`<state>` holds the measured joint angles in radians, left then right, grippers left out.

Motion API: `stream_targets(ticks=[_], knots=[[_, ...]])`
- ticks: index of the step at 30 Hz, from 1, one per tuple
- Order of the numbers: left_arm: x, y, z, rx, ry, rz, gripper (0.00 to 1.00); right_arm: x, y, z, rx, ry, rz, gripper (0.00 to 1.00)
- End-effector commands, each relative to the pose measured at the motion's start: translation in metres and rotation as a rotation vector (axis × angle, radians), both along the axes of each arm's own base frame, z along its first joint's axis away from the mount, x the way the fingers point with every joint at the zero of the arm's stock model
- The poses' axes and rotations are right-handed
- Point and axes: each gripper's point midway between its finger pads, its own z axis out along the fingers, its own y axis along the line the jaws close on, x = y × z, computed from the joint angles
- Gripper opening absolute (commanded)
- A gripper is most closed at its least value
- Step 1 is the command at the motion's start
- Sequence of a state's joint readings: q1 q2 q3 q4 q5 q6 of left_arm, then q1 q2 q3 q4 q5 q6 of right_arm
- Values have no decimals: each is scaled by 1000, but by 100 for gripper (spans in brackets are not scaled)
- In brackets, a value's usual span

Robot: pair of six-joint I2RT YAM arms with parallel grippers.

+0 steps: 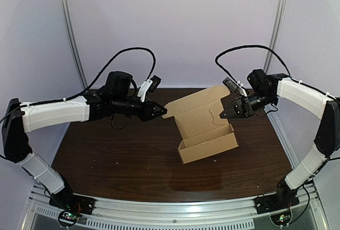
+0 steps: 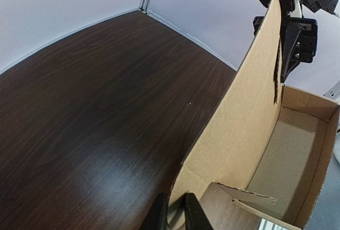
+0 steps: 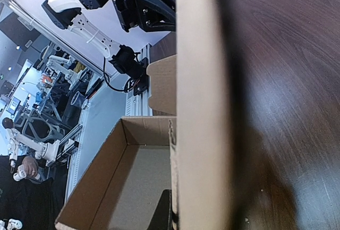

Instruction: Fold the paper box

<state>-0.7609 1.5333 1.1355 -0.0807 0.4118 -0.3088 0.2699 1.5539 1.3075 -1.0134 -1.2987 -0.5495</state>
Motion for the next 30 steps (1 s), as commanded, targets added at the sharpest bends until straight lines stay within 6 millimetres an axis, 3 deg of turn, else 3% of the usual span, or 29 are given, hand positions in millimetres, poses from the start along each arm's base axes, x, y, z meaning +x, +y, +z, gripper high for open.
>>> stream_targets(ticks=[1,4,11,13,15,20,23,28,30], knots=[[-5,-11,23,-92,3,-46,8,5,2,11,4,-47,-25,0],[-6,-14,28,-118,36,-45,2,16,2,8,-25,-65,-81,0],[-10,-36,42,-255,129,-81,2,21,2,8,-30,-84,-107,0],[-11,-39,43,-266,137,-92,9,17,2,11,-18,-83,-95,0],[-10,-32,44,-224,99,-70,24,12,2,17,-8,-80,-80,0],[12,12,33,-47,-6,132,51,-6,-3,24,-3,-78,-22,0],[15,16,23,-29,-5,140,54,-11,-4,26,7,-64,-3,0],[10,-2,7,-74,62,71,54,-12,-3,27,12,-53,2,0],[11,-8,10,-112,59,51,54,-12,-3,27,14,-53,1,0]])
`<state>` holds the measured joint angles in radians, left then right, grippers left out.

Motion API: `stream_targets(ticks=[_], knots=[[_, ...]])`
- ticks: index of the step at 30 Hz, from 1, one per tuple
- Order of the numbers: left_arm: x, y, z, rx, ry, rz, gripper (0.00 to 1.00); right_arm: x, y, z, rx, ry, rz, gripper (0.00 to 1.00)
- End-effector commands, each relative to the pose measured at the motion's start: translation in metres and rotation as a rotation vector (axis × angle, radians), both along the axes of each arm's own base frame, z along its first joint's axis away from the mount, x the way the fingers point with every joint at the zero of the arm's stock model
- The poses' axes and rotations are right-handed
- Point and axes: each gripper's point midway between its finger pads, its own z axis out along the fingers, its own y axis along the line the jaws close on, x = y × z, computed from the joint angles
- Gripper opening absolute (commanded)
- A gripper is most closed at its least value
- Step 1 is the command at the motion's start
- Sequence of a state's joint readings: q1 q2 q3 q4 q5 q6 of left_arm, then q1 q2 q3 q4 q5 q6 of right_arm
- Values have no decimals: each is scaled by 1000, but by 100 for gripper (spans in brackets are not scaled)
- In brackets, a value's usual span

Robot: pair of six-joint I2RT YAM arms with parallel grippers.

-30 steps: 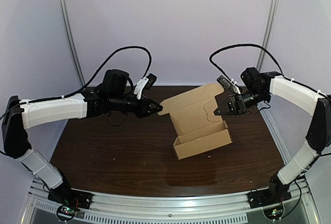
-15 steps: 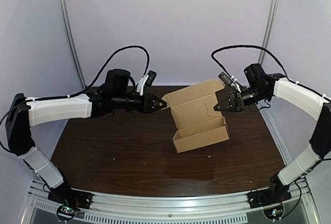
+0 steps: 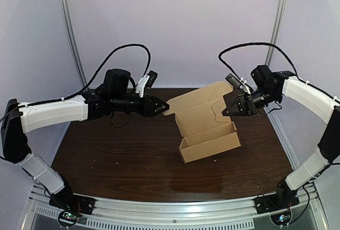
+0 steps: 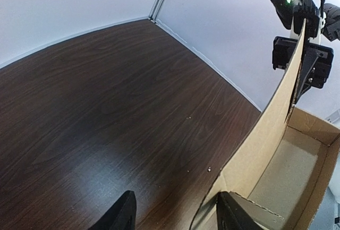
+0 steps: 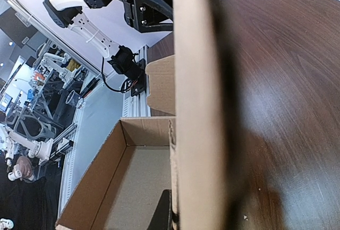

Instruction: Fold the paper box

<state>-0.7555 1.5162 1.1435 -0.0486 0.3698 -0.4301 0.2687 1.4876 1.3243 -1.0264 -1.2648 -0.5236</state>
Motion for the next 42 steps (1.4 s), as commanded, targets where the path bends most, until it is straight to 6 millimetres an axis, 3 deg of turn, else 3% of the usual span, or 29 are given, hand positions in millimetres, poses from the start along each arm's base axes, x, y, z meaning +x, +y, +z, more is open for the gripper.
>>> stream_targets(ticks=[1,5,12,17,21,25,30,37,42], knots=[[-2,-13,-6,-60,11,-59,53,-4,1,10,29,-4,20,0],[-13,-22,1,-118,13,-141,41,-1,2,10,23,-12,9,0],[-20,-25,-1,-134,24,-185,4,9,3,0,8,0,-18,0],[-12,-14,-9,-37,0,-123,0,17,-9,-13,-137,-69,-70,29],[-12,10,-29,150,-25,-83,0,16,-31,4,-286,-188,-67,54],[-18,23,-35,254,-62,-103,0,8,-40,23,-380,-319,-12,72],[-31,17,-28,275,-110,-170,0,3,-14,5,-540,-487,119,72],[-52,8,-12,262,-152,-279,0,10,31,4,-515,-619,238,70],[-58,7,-7,260,-164,-304,0,15,59,-7,-517,-665,288,70]])
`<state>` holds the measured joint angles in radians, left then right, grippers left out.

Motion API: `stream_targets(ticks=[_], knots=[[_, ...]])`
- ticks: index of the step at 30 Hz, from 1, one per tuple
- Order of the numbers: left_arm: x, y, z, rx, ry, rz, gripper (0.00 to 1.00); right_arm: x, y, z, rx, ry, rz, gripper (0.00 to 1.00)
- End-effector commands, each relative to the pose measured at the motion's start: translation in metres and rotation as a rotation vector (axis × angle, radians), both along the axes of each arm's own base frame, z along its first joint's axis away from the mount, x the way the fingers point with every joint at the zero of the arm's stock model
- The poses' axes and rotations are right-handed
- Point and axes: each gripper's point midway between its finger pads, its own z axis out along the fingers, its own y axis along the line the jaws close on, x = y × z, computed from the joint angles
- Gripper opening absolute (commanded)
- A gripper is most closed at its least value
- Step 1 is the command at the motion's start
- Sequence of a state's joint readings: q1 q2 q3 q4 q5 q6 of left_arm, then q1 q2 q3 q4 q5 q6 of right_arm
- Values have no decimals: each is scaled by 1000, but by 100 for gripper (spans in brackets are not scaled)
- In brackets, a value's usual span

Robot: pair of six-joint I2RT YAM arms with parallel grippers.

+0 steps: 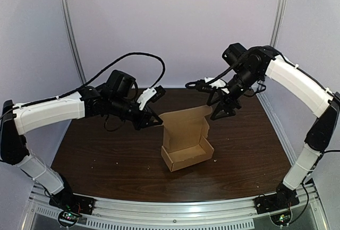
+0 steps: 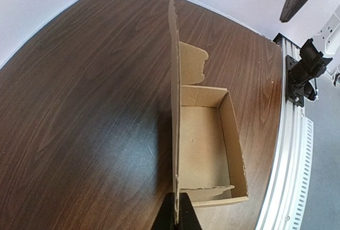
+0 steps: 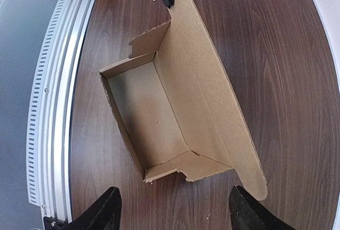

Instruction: Fold the paper box

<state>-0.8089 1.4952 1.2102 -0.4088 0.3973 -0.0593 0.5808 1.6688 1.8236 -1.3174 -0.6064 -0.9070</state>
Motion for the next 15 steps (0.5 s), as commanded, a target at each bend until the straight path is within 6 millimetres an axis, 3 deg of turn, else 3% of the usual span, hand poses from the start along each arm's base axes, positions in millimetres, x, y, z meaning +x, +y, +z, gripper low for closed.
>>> stream_targets(ticks=[1,7,15], knots=[[-9,-3,25,-32,-51,-55,0,8,19,-6,-31,-62,43,70],[-12,-3,27,-31,-48,-69,0,22,40,-18,-28,-43,63,69],[-18,-2,26,-14,-49,-108,0,34,50,-28,-24,-61,65,70]])
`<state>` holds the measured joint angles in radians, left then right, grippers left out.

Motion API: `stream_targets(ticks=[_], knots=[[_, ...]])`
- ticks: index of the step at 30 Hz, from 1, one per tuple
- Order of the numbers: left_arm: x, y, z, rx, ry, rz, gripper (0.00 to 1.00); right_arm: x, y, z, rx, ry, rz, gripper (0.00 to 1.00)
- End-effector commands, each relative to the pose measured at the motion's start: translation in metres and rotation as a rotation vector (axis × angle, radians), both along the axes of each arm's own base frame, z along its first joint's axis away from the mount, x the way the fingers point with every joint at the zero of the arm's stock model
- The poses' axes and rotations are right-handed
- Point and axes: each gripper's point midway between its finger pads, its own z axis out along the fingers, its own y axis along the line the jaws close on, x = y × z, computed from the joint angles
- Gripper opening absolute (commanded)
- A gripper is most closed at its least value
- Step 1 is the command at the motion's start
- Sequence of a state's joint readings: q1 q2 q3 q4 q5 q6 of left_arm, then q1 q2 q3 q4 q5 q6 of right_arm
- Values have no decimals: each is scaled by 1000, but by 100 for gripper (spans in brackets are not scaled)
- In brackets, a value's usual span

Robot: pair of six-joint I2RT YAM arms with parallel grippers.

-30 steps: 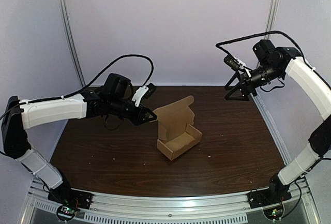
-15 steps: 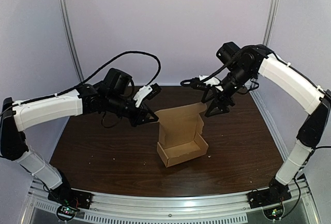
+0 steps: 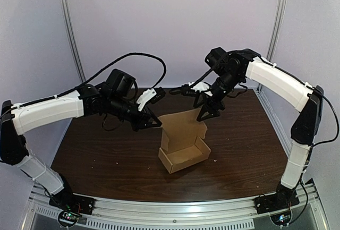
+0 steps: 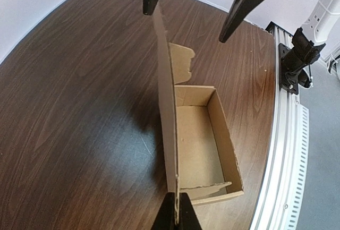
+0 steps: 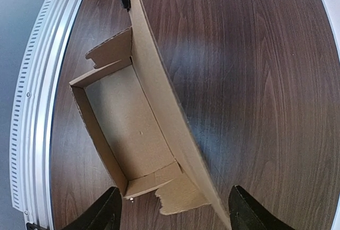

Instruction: Fold the paper box

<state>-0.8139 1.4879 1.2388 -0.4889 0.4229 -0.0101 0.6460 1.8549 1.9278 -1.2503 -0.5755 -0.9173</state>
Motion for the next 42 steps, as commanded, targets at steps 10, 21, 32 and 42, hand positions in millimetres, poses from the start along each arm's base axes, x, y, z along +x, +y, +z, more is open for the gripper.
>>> stream_targets(ticks=[10,21,32,42], knots=[[-7,-3,26,-42,-70,-51,0,4,7,-13,-30,12,51,50],[26,18,48,-28,-223,154,35,-5,0,-9,-57,54,32,0],[103,161,65,185,-447,1128,97,-15,-9,-2,-51,120,-30,0],[98,193,23,687,-413,1126,97,-16,-12,4,-12,115,-74,0]])
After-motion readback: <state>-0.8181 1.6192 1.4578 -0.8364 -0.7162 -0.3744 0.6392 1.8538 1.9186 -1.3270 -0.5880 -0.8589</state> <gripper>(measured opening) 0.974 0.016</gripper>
